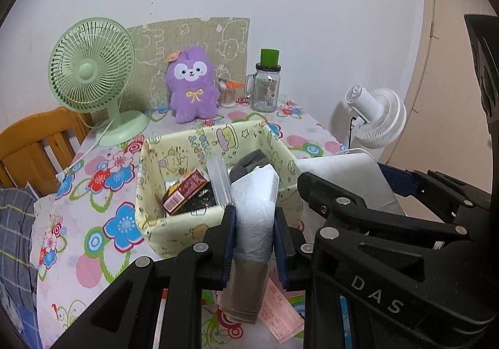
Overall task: Organize soft objects
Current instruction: 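Lift and carry the white roll and white pad over the box with both tools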
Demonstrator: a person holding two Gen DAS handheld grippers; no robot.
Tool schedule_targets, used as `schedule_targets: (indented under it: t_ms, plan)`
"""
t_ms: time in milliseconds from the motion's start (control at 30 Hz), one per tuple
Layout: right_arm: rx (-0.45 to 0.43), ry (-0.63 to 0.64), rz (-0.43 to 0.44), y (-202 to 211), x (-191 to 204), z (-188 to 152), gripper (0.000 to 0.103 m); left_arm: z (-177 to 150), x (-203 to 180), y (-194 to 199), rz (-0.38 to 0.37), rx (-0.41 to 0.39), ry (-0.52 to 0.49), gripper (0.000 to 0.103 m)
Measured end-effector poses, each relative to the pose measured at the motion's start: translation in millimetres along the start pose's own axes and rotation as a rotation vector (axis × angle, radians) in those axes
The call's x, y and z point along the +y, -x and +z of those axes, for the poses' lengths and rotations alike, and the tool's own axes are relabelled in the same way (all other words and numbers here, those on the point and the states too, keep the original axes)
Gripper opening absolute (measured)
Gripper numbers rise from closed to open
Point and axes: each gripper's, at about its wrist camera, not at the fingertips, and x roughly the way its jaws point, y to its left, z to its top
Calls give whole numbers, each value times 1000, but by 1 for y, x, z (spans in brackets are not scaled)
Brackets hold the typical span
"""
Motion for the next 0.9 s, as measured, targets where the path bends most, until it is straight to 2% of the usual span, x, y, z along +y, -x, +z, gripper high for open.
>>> schedule_targets:
  t_ms: [900]
  plan:
    - [-34, 14, 11, -9, 9, 38, 66, 31, 15, -7, 5, -25, 4, 22]
